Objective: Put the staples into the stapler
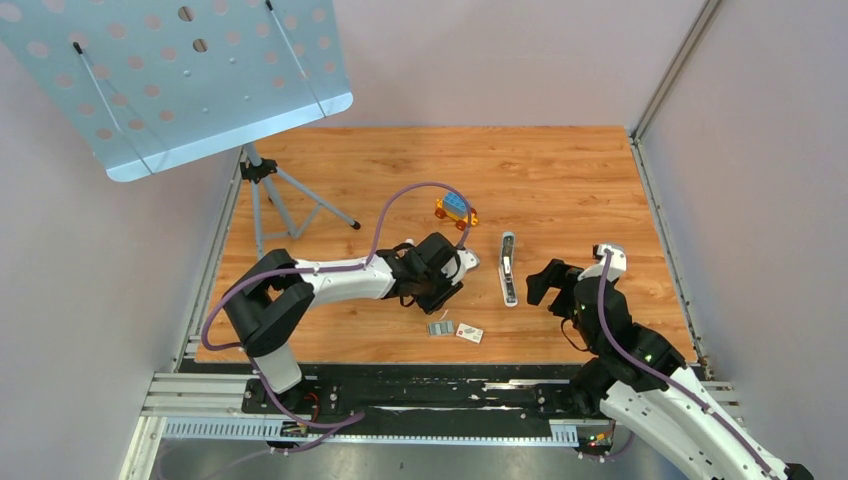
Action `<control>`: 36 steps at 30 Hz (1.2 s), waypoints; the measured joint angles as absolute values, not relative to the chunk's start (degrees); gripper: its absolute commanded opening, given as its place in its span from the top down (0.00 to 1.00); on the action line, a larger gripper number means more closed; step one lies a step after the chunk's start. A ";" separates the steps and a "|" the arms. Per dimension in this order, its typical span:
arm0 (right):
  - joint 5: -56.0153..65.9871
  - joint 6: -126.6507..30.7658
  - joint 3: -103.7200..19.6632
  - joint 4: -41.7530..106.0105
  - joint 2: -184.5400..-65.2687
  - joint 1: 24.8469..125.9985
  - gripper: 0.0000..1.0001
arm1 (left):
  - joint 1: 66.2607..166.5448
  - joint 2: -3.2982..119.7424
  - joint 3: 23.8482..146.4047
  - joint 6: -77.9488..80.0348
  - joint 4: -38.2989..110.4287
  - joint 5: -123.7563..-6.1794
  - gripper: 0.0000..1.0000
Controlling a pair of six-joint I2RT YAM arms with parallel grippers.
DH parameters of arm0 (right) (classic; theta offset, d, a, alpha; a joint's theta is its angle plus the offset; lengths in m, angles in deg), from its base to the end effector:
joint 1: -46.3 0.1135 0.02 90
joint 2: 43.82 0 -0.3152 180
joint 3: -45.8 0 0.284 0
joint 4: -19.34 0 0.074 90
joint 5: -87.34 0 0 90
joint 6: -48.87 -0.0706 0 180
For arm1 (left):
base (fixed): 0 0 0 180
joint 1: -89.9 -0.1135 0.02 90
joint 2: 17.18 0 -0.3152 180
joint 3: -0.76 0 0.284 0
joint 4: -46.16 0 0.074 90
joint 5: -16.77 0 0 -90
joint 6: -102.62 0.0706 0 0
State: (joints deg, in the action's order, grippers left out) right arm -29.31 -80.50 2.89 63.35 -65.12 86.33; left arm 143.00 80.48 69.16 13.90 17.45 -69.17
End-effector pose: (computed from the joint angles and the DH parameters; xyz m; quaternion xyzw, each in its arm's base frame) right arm 0.1101 0.0511 0.2803 0.1236 0.8093 0.1984 0.5388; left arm 0.2280 -0.3120 0.1646 0.4476 0.8500 -0.1511 0.2331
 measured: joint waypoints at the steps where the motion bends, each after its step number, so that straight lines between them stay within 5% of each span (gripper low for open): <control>1: -29.31 -80.55 2.89 63.35 -65.10 86.33 0.01 | 143.00 80.66 69.10 13.99 17.58 -69.15 0.61; 20: -28.94 -81.95 3.17 63.59 -65.08 86.33 0.01 | 143.25 81.25 67.79 14.29 20.38 -69.07 0.83; 36: -18.42 -75.17 4.83 53.05 -68.58 86.33 0.02 | 140.03 77.55 63.72 7.83 23.87 -63.01 0.87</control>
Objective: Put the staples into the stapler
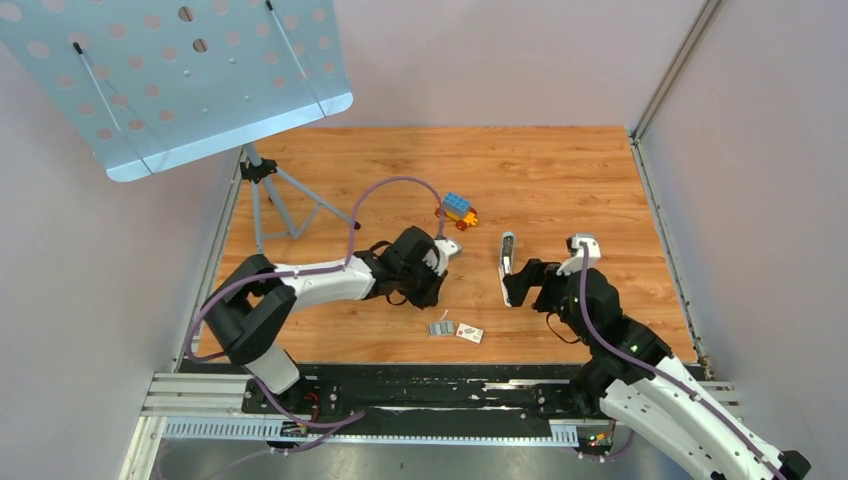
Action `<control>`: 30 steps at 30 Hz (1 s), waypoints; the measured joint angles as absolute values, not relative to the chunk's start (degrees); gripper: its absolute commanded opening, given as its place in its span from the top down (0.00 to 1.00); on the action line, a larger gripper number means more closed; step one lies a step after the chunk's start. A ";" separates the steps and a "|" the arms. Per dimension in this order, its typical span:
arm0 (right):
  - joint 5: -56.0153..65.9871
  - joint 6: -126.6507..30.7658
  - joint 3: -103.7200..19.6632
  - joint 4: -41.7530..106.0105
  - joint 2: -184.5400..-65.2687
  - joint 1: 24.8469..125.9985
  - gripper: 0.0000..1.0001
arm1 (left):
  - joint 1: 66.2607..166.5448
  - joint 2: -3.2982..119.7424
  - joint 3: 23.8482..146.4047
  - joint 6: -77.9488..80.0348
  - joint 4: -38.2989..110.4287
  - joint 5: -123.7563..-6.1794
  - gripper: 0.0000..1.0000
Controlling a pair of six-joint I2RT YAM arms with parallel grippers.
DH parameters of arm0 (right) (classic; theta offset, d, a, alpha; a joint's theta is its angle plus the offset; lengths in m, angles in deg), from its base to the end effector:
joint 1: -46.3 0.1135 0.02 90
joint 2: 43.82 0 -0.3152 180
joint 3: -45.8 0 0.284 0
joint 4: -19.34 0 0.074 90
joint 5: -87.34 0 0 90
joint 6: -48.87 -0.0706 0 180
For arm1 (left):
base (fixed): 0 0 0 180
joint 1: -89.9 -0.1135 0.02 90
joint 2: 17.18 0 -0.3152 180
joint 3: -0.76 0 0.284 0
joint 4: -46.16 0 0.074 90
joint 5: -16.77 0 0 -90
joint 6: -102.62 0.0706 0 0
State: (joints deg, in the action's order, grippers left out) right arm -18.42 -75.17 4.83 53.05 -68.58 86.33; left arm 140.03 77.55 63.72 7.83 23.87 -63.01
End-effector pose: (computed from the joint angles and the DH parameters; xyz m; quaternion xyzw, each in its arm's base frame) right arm 0.1210 0.0766 0.2821 0.0392 0.8020 0.2645 0.5342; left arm 0.2286 -0.2933 0.1619 0.3905 0.8636 -0.2169 0.2336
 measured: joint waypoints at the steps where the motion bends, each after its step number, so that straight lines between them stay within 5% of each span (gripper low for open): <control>1: -17.33 -74.06 4.83 52.18 -69.23 86.28 0.03 | 138.46 76.11 62.56 6.62 24.84 -60.74 0.87; 10: 0.18 -68.81 4.66 39.81 -79.96 84.38 0.21 | 129.89 65.05 56.38 -4.74 37.51 -45.81 0.87; 16: 12.20 -75.30 9.49 21.95 -81.95 81.82 0.44 | 126.83 60.81 50.67 -18.71 52.64 -36.91 0.87; 22: 17.84 -85.42 15.28 6.89 -82.81 79.70 0.53 | 126.33 58.28 47.96 -30.82 65.29 -33.07 0.87; 30: 21.81 -94.91 16.92 -7.86 -85.45 79.11 0.52 | 126.24 58.06 47.74 -39.91 75.70 -29.02 0.86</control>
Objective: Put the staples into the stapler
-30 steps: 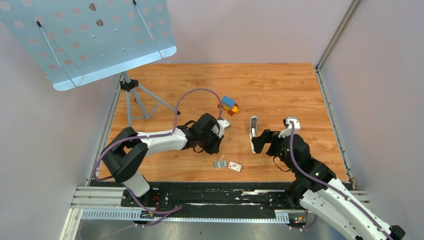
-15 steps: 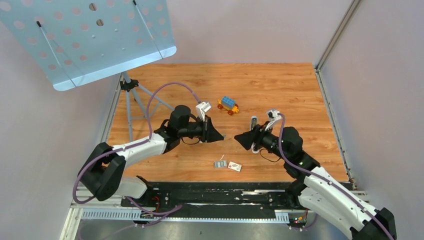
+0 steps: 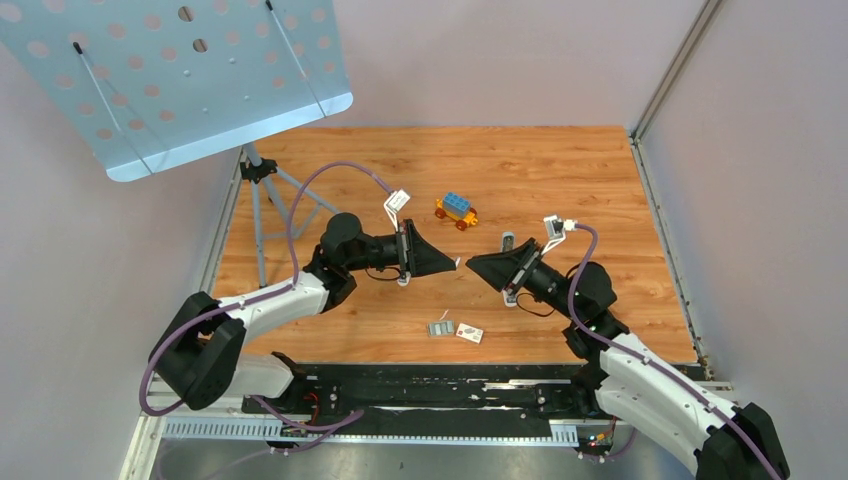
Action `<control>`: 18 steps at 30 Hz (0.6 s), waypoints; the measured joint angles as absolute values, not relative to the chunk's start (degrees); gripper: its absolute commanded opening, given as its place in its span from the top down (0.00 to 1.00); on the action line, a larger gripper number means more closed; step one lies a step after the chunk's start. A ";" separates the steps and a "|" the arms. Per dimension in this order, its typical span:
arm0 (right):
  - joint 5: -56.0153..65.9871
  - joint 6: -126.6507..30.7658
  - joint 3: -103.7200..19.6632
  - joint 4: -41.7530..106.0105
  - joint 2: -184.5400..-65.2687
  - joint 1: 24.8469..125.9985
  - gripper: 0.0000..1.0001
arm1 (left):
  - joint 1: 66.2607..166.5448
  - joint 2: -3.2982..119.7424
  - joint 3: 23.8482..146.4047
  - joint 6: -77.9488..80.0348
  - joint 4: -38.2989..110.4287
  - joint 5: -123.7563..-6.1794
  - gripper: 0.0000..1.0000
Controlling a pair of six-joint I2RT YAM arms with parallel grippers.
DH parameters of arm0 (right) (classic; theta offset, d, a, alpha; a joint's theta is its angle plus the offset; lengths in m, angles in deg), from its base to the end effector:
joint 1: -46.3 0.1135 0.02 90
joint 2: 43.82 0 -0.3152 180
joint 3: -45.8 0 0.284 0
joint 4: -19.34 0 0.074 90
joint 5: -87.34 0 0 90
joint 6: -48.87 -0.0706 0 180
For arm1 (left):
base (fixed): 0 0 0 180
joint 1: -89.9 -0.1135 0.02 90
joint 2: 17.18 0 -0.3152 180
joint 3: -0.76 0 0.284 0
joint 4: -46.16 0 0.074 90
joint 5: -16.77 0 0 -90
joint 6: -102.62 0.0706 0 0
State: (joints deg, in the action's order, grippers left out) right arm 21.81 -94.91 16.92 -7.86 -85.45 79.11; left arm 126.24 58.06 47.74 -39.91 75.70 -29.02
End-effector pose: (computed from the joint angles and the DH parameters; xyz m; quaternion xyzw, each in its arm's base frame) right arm 0.1483 0.1304 0.2947 -0.0558 0.6191 0.6242 0.4732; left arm 0.2241 -0.2260 0.2866 0.1751 0.6792 -0.6516 0.2888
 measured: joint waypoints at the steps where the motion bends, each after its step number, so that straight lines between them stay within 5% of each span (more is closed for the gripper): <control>1: 21.90 -95.58 16.94 -8.91 -85.47 79.11 0.52 | 126.24 58.06 47.74 -40.76 76.68 -28.54 0.86; 18: 25.90 -99.63 16.94 -15.62 -88.71 79.00 0.59 | 126.15 58.21 45.49 -48.65 87.92 -24.39 0.85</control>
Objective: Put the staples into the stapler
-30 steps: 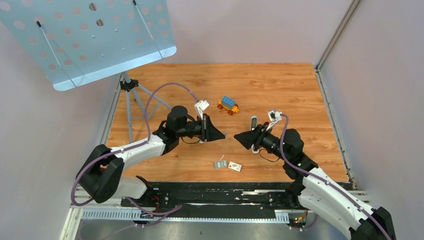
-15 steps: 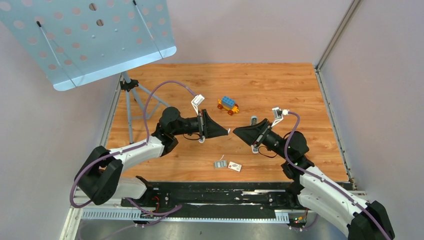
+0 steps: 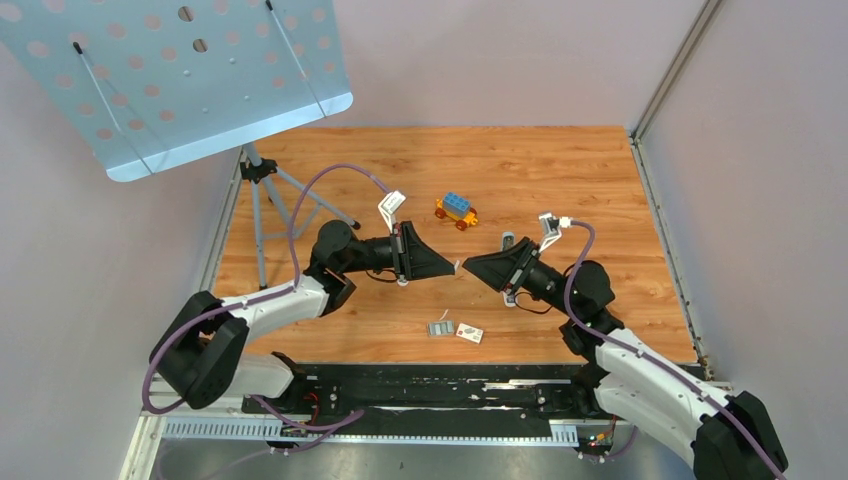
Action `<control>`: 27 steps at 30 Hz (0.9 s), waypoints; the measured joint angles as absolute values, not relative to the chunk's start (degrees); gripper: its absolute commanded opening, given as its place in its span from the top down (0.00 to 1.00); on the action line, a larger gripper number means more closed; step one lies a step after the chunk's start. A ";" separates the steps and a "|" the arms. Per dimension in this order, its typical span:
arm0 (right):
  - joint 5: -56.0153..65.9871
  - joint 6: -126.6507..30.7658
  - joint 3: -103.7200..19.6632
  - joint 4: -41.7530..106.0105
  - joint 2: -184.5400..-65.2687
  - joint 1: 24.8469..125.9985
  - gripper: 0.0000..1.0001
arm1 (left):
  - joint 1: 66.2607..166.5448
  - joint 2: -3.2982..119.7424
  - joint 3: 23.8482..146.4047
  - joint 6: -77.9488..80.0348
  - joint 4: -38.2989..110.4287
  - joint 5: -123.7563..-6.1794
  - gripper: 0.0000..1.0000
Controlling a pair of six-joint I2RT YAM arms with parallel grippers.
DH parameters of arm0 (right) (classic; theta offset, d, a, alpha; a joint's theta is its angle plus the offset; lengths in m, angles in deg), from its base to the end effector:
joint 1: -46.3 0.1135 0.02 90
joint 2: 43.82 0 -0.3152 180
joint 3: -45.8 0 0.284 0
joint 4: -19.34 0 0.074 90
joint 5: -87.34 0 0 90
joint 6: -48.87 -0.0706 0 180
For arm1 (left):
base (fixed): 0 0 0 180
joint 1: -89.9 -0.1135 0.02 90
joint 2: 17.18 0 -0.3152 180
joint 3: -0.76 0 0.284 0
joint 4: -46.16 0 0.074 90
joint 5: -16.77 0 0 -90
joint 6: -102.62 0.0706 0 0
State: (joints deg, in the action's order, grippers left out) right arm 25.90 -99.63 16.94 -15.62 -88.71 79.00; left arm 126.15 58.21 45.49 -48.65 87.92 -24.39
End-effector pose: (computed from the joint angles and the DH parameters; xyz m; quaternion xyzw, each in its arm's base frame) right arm 0.1486 0.1355 0.3017 -0.0699 0.5938 0.6637 0.4493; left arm 0.2129 -0.2220 0.2969 0.1863 0.6340 -0.7019 0.2660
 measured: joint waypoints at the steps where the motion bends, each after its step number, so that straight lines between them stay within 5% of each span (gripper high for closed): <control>1: 26.05 -99.63 16.94 -15.64 -88.86 79.00 0.60 | 126.15 58.32 45.43 -49.16 88.64 -24.30 0.85; 27: 29.73 -100.15 15.23 -20.10 -94.06 78.98 0.70 | 126.07 62.10 44.07 -53.75 97.62 -23.65 0.86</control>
State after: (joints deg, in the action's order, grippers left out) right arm 29.73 -100.15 15.23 -20.10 -94.06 78.98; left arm 126.07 62.10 44.07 -53.75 97.62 -23.65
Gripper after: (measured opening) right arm 0.316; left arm 0.149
